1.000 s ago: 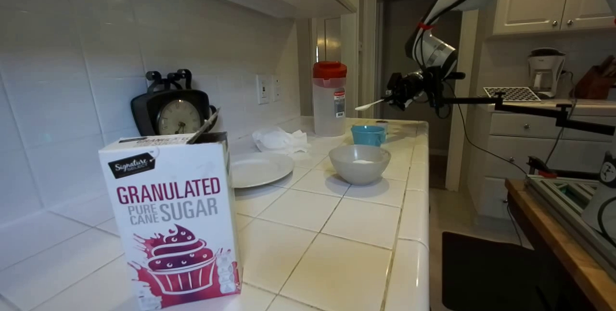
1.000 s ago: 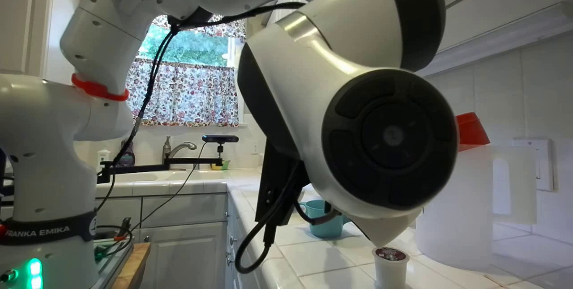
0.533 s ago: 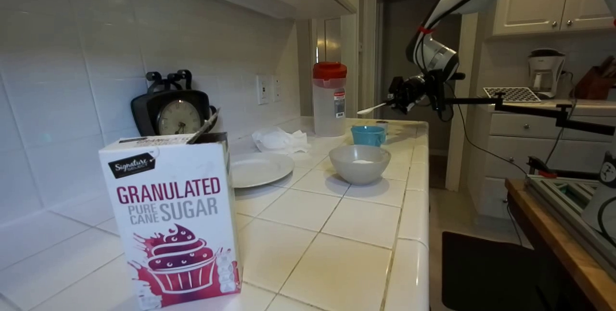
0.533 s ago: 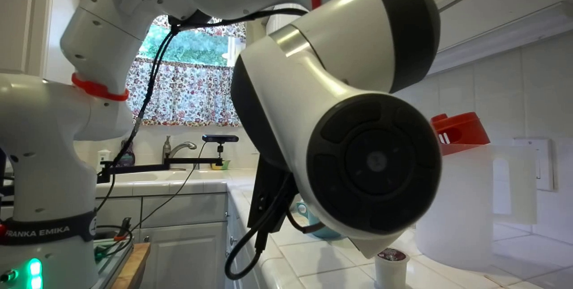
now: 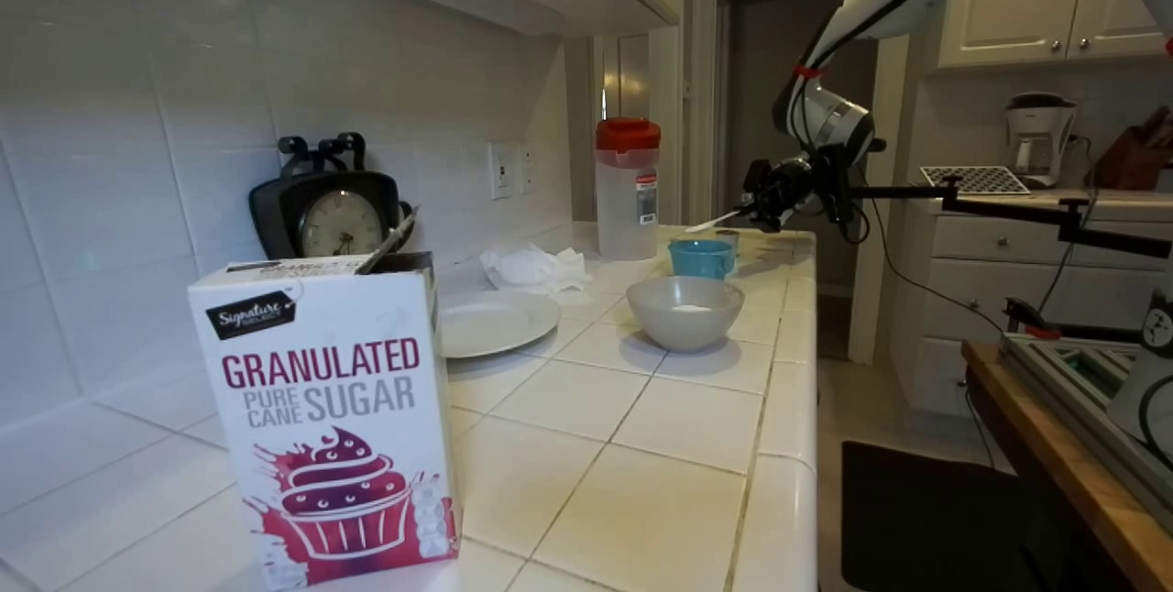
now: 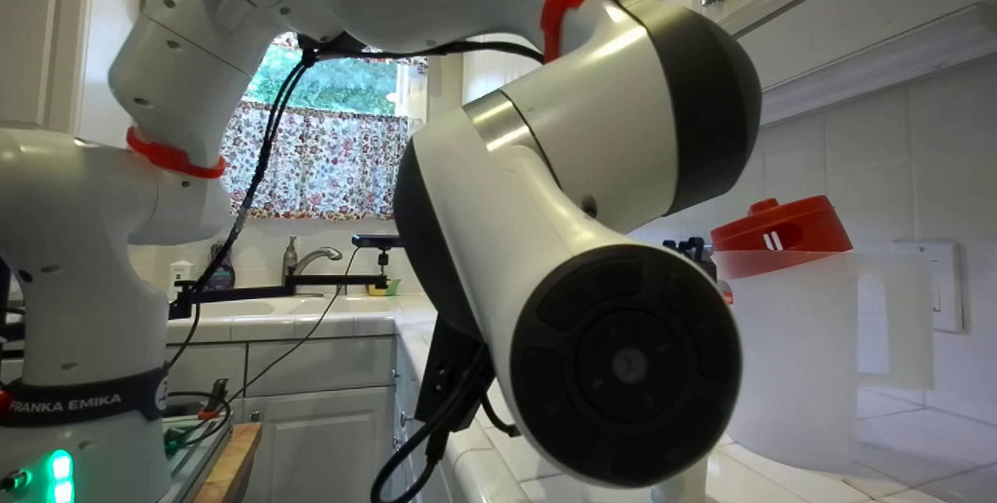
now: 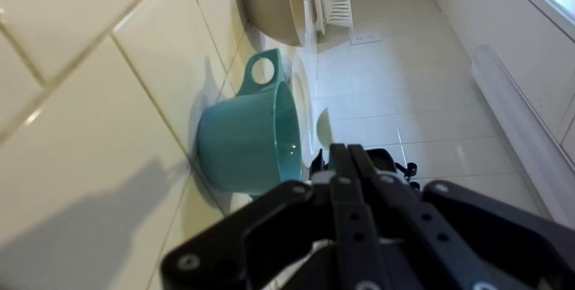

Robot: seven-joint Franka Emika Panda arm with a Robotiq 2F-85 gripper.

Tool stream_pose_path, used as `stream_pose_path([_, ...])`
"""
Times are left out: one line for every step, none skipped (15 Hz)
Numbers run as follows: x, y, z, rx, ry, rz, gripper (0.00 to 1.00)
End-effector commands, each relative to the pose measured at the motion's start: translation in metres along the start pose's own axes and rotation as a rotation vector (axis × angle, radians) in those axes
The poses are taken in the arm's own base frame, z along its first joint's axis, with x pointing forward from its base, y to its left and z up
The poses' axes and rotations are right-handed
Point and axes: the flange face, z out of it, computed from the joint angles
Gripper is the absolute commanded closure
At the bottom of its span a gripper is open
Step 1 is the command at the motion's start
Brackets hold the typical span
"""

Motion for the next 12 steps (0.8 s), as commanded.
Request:
stream_pose_path([-0.008,0.003,-0.005,-0.007,0.002,0.040,0.99])
stream_pose_path([-0.011,0.005,-0.007,-0.011,0.005,0.048,0.99])
stream_pose_path([-0.013,0.006,-0.010,-0.012,0.007,0.055,0.99])
stream_pose_path([-0.015,0.008,-0.012,-0.018,0.009,0.065,0.99])
stream_pose_path([-0.017,0.009,-0.014,-0.024,0.012,0.075,0.99])
stream_pose_path([-0.019,0.009,-0.017,-0.033,0.016,0.084,0.99])
stream_pose_path([-0.020,0.009,-0.020,-0.039,0.018,0.090,0.99])
stream_pose_path([-0.021,0.009,-0.022,-0.045,0.021,0.094,0.99])
stream_pose_path([-0.021,0.008,-0.025,-0.046,0.026,0.095,0.99])
stream_pose_path([-0.021,0.006,-0.027,-0.043,0.028,0.092,0.99])
stream_pose_path([-0.021,0.005,-0.028,-0.045,0.029,0.094,0.99])
stream_pose_path([-0.021,0.004,-0.029,-0.050,0.031,0.100,0.99])
